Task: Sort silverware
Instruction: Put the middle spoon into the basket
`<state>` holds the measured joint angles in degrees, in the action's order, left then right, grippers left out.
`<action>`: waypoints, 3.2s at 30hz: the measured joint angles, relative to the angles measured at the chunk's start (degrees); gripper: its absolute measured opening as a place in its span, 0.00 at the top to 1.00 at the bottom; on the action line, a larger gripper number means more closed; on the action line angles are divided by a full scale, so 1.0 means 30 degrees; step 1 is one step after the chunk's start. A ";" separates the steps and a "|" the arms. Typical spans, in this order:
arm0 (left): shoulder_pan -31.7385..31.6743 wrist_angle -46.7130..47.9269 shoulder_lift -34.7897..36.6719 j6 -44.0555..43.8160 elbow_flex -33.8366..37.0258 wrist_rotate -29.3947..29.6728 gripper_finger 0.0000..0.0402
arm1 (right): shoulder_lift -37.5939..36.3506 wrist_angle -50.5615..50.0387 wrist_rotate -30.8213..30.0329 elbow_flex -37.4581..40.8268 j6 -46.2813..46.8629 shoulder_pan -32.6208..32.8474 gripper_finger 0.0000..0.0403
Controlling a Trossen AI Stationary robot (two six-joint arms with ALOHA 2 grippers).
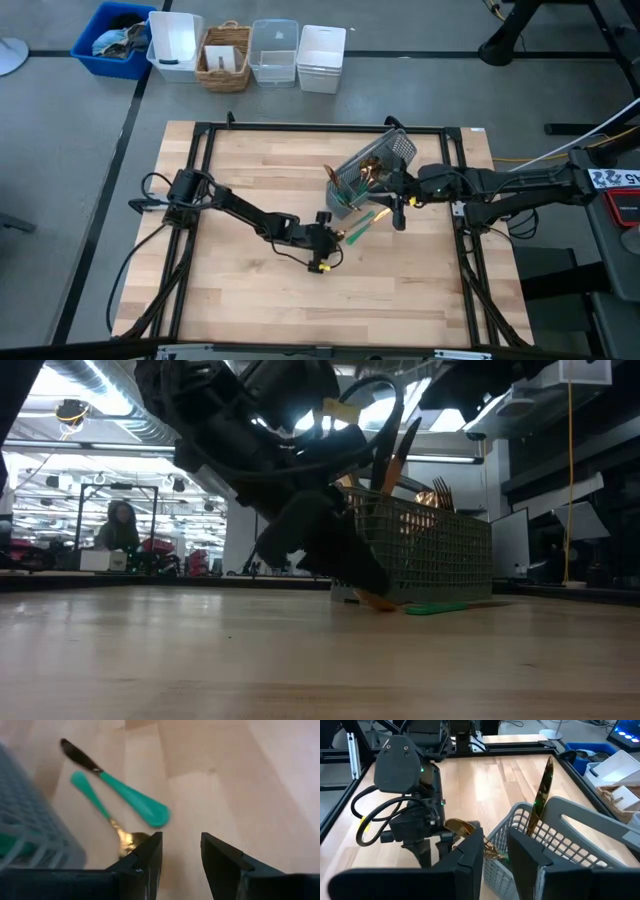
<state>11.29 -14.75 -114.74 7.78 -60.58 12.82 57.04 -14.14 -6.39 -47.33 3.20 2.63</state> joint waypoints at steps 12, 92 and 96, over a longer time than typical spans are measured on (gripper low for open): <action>-0.0081 0.1618 -0.0073 0.1654 0.0000 0.1402 0.69 | -0.0135 -0.0033 0.0007 0.0000 -0.0117 0.0000 0.78; -0.7854 0.3376 1.0954 -2.3879 0.0015 -0.8948 1.00 | 0.0699 -1.1776 -0.0183 0.0058 -0.0352 0.0000 0.78; -0.7848 0.3984 1.0573 -2.4160 0.0015 -0.8983 0.99 | 0.0699 -1.1798 -0.0194 0.0058 -0.0423 -0.0003 0.78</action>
<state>-12.25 -2.79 -83.02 -64.70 -60.53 -14.13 59.13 -49.54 -6.97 -47.16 1.93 2.63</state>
